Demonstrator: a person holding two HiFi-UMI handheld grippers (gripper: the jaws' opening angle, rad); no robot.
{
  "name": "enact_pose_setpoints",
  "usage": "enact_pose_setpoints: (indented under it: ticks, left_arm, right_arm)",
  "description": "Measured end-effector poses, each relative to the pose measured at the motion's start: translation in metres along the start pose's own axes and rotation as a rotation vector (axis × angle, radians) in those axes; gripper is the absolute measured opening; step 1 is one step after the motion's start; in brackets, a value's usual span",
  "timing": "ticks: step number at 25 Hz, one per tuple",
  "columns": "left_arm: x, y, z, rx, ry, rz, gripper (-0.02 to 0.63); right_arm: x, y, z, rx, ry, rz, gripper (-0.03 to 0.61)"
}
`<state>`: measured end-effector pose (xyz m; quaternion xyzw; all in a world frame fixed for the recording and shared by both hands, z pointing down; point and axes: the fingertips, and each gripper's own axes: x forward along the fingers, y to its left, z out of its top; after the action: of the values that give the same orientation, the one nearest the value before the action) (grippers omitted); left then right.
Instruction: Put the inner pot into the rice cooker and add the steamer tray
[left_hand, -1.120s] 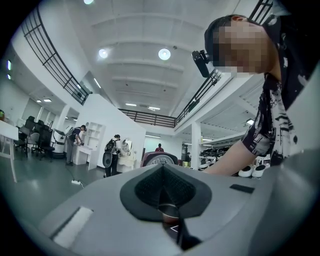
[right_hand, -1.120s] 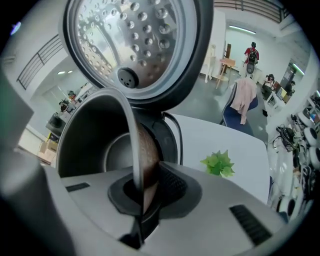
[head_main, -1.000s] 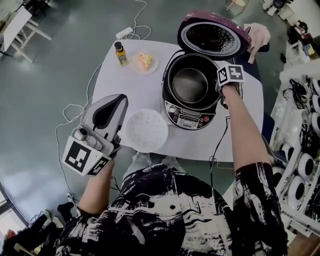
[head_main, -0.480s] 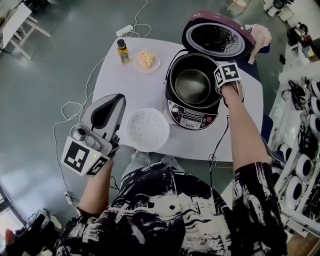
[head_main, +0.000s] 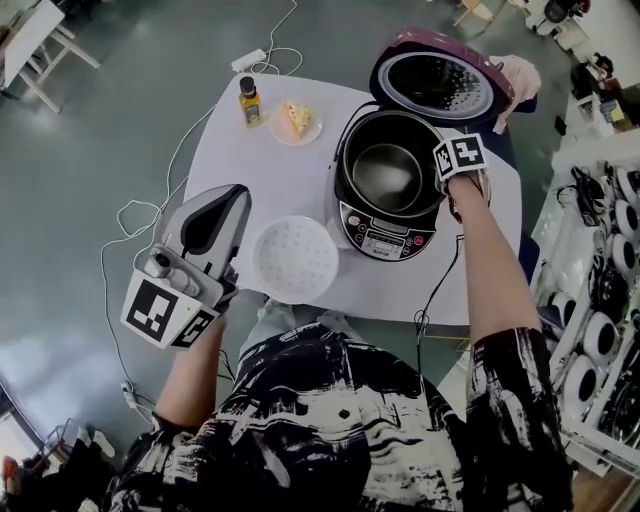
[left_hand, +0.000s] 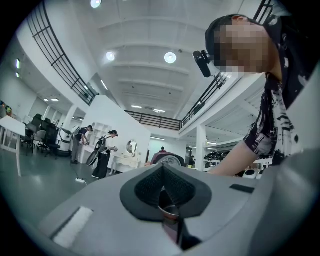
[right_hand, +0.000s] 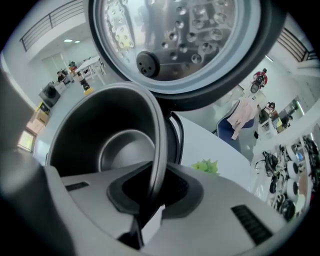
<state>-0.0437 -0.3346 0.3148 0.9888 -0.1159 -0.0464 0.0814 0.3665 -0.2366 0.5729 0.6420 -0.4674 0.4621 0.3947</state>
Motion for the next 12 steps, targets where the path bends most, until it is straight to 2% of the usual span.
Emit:
enact_pose_setpoints:
  ticks: [8, 12]
  left_arm:
    - [-0.003, 0.0, 0.003, 0.006, -0.004, -0.002, 0.005]
    - [-0.005, -0.002, 0.007, 0.012, -0.004, -0.002, 0.005]
  right_arm:
    - [0.0, 0.001, -0.005, 0.142, -0.05, 0.075, 0.032]
    - [0.004, 0.002, -0.012, 0.061, -0.027, -0.002, 0.036]
